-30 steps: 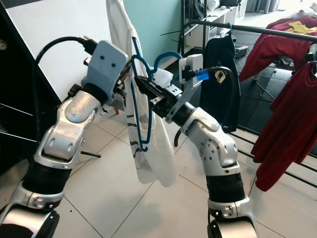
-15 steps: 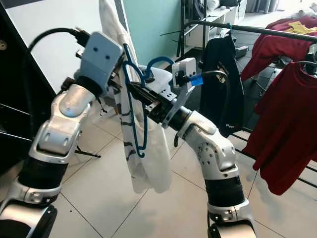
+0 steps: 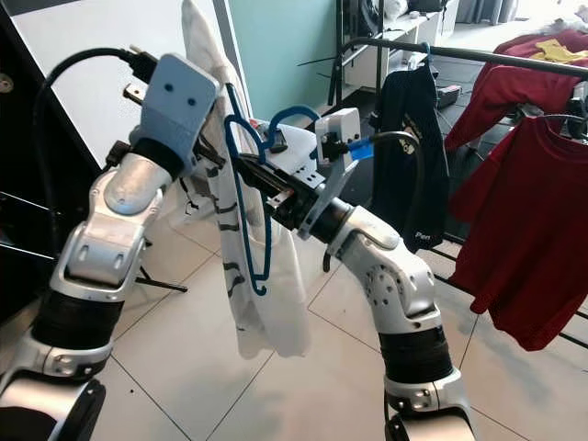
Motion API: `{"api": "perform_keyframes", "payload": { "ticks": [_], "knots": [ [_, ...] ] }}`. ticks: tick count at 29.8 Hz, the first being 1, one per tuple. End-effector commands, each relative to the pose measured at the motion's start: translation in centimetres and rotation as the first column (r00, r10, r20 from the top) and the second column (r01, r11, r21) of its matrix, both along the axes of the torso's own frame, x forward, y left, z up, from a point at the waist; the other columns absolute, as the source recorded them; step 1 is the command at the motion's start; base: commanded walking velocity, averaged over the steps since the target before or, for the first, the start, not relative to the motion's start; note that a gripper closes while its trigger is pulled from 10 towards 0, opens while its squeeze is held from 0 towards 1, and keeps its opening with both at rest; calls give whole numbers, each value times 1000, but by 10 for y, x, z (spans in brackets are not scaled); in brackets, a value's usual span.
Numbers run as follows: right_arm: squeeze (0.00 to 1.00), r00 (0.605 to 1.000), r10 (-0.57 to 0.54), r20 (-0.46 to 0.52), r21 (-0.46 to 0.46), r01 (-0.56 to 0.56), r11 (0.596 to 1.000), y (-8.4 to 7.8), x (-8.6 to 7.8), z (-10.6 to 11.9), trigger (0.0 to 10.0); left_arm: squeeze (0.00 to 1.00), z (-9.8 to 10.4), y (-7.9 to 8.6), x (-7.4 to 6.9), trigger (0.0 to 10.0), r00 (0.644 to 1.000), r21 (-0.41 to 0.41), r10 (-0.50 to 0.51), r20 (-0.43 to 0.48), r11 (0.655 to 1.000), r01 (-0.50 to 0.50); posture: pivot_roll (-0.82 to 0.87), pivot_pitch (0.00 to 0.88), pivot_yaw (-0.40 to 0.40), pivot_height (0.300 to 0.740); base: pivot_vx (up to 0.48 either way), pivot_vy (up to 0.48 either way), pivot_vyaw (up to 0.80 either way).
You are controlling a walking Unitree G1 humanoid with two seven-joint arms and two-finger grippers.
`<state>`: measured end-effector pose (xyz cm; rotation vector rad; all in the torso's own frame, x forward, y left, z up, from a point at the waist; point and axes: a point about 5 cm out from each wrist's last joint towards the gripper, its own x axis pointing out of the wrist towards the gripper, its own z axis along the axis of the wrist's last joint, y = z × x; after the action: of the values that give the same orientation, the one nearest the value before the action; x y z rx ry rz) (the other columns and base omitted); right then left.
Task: Hang hanger
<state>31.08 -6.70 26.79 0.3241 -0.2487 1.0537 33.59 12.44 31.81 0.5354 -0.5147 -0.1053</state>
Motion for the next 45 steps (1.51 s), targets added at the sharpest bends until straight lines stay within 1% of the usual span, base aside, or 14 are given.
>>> {"api": "perform_keyframes", "payload": {
  "ticks": [1,14,18,19,20,22,23,27,32,34,39,41,42,45],
  "knots": [
    [0,998,50,41,17,-51,999,5,-7,8,10000,0,2,7,-1,0,1000,4,19,14,1000,-19,-41,46,80,740,0,0,0],
    [0,999,-25,25,26,24,999,-4,3,10,10000,0,8,20,-9,0,1000,-52,4,16,999,-3,-39,49,77,740,0,0,0],
    [0,996,-93,-18,-7,93,996,-8,13,4,10000,0,18,16,-17,0,983,-256,-184,8,950,180,-33,48,69,740,0,0,0],
    [0,992,-121,-37,-26,120,992,-9,18,1,10000,0,27,8,-25,0,938,-353,-346,32,874,335,-30,48,65,740,0,0,0],
    [0,992,-121,-37,-26,120,992,-9,18,1,10000,0,27,8,-25,0,938,-353,-346,32,874,335,-30,48,65,740,0,0,0],
    [0,987,-150,-56,-53,147,988,-10,22,-3,10000,0,38,-17,-54,0,744,-365,-663,80,675,641,-29,47,63,740,0,0,0],
    [0,986,-154,-58,-56,151,987,-10,23,-3,10000,0,40,-23,-62,0,684,-347,-724,86,622,702,-30,47,63,740,0,0,0],
    [0,986,-156,-59,-58,152,987,-11,24,-3,10000,0,40,-25,-66,0,657,-339,-749,86,598,727,-30,47,63,740,0,0,0],
    [0,985,-160,-62,-68,155,985,-10,24,-4,10000,0,21,-40,-78,0,553,-280,-832,-38,540,794,-38,46,61,740,0,0,0],
    [0,985,-163,-61,-70,158,985,-11,24,-4,10000,0,3,-47,-83,0,516,-251,-842,-154,539,804,-39,45,61,740,0,0,0],
    [0,985,-164,-60,-68,160,985,-11,25,-3,10000,0,-14,-46,-85,0,505,-231,-823,-259,560,795,-39,46,62,740,0,0,0],
    [0,985,-161,-57,-69,156,985,-11,25,-3,10000,0,-24,-33,-80,0,558,-193,-760,-334,634,749,-37,46,63,740,0,0,0],
    [0,985,-161,-57,-69,156,985,-11,25,-3,10000,0,-24,-33,-80,0,558,-193,-760,-334,634,749,-37,46,63,740,0,0,0],
    [0,989,-142,-49,-81,138,987,-12,24,-3,10000,0,-28,-4,-70,0,667,-136,-640,-381,753,644,-36,47,62,740,0,0,0]
  ]
}}
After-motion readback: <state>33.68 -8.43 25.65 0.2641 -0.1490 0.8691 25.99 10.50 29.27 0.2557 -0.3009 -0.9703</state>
